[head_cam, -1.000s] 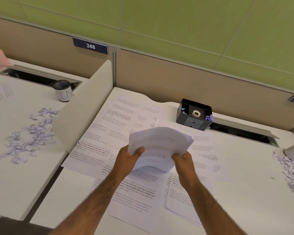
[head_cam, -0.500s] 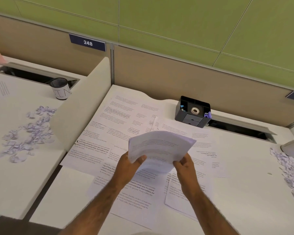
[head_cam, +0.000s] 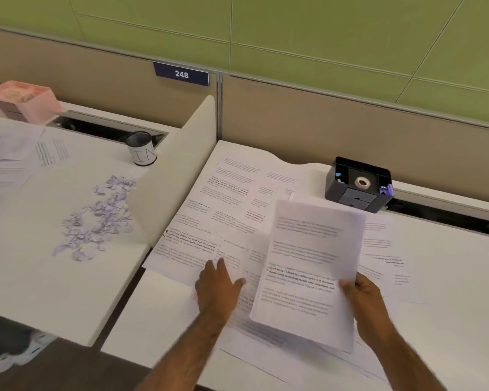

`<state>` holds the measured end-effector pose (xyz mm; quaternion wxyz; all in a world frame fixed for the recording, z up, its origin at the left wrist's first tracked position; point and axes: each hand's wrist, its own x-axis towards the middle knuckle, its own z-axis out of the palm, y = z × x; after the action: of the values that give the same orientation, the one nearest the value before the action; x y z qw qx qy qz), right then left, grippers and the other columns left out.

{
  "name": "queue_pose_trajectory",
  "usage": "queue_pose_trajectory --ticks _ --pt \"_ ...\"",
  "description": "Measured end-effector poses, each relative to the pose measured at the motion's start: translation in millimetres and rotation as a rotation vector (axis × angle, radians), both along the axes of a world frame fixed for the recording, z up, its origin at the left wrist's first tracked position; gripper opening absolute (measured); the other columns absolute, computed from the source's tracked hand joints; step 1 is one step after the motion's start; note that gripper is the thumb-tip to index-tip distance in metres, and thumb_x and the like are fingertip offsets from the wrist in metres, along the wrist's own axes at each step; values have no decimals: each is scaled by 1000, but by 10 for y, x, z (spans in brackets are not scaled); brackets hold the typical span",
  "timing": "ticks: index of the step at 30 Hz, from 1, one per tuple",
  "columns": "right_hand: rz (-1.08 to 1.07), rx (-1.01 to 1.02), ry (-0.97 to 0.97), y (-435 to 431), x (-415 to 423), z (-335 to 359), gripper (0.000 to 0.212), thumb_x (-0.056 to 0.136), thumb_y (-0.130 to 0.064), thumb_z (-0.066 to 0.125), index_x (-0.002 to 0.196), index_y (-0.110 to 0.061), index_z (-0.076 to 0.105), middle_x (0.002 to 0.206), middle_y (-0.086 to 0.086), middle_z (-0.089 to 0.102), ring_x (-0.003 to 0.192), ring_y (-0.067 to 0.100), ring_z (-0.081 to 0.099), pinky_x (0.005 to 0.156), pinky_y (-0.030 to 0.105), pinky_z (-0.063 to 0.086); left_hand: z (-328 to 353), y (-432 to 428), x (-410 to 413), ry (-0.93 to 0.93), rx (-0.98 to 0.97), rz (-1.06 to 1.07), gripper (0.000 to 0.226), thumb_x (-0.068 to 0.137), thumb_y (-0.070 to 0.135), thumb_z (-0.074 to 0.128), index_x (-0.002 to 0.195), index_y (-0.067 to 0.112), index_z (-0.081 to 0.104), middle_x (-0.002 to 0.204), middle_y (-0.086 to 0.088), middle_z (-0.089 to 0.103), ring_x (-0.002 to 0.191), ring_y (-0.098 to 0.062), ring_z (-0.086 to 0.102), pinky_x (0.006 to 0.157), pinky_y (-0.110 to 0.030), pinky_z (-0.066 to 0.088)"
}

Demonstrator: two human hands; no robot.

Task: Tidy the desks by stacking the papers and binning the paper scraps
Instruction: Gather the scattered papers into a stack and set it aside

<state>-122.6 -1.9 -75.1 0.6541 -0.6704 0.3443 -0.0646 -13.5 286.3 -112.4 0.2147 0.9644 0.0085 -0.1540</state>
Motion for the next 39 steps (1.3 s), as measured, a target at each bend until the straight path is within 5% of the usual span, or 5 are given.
queue_pose_trajectory --ticks 4,15,22,28,39 --pt "-66 28 83 -71 -177 -193 30 98 -1 54 125 -7 66 117 14 74 103 38 70 95 59 54 -157 128 -125 50 279 15 108 90 75 47 161 9 0 165 -22 14 151 -35 21 121 -51 22" --pt "-92 41 142 -43 -259 -295 29 99 -8 54 125 -16 65 116 6 74 105 36 69 90 59 56 -104 50 -22 21 350 -10 119 82 73 62 159 1 7 148 -16 42 132 -27 46 109 -38 37" --pt "-98 31 149 -49 -265 -278 29 99 -11 56 125 -20 65 116 5 74 105 37 69 90 62 56 -163 55 -10 -56 228 -21 71 92 58 60 144 13 40 141 -12 51 125 -25 49 105 -39 39" --pt "-76 19 126 -68 -251 -219 28 99 -9 56 125 -16 65 115 7 75 104 39 69 91 63 55 -285 563 210 -15 244 212 108 94 74 38 159 3 -11 167 -27 -8 156 -42 -4 124 -54 -1" --pt "-45 22 124 54 -159 -196 25 100 -10 57 121 -20 66 115 6 74 104 38 69 90 62 55 -363 499 160 -52 145 219 107 94 73 38 159 2 -9 167 -27 -2 156 -40 -1 125 -52 -1"
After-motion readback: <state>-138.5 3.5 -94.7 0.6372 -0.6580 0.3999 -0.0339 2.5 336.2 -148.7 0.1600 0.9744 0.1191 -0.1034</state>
